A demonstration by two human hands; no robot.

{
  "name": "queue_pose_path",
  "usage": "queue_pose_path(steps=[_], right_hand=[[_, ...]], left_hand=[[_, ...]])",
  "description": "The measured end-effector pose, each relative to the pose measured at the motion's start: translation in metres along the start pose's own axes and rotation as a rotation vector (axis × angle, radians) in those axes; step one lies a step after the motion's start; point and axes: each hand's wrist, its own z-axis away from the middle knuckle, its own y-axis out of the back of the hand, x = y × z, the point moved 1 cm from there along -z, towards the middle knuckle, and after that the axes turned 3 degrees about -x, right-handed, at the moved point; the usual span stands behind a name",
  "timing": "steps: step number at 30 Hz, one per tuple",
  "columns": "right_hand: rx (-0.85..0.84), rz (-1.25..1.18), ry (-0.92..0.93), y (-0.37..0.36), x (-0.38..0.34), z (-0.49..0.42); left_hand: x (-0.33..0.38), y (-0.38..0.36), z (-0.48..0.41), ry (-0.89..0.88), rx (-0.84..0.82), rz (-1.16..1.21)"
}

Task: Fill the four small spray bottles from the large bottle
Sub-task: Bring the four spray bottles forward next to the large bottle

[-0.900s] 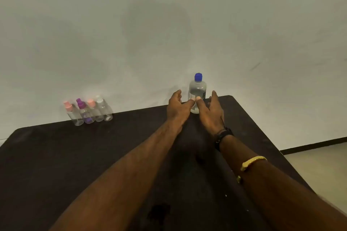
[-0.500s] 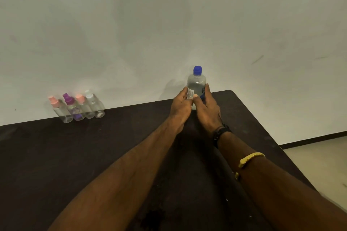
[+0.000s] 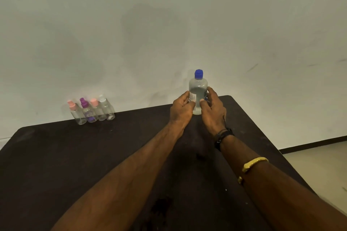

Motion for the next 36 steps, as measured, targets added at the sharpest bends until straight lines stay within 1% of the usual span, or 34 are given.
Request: queue_pose_path(steps=[4,8,16,22,29,36], right_hand=[[0.046,-0.010,-0.026,0.009,-0.012,0.018],[0.054,-0.055,-0.013,0.017,-0.025,0.041],[0.051,-0.113,-0.008,0.030,-0.043,0.099],[0.059,-0.103,0.009,0.033,-0.043,0.143],[0.041,-0.089,-0.017,0.033,-0.034,0.185],[0.007,-0.090,-0.020,0.029,-0.025,0.208]], left_hand=[[0.011,0.010,0.024,-0.036,0.056,-0.059],[0.019,0.022,0.049,-0.044,0.093,-0.078],[0.026,0.039,0.111,-0.074,0.072,-0.075],[0.019,0.041,0.159,-0.081,0.103,-0.054],[0.007,0.044,0.201,-0.038,0.110,-0.036],[-0.005,0.046,0.225,0.006,0.124,-0.009]])
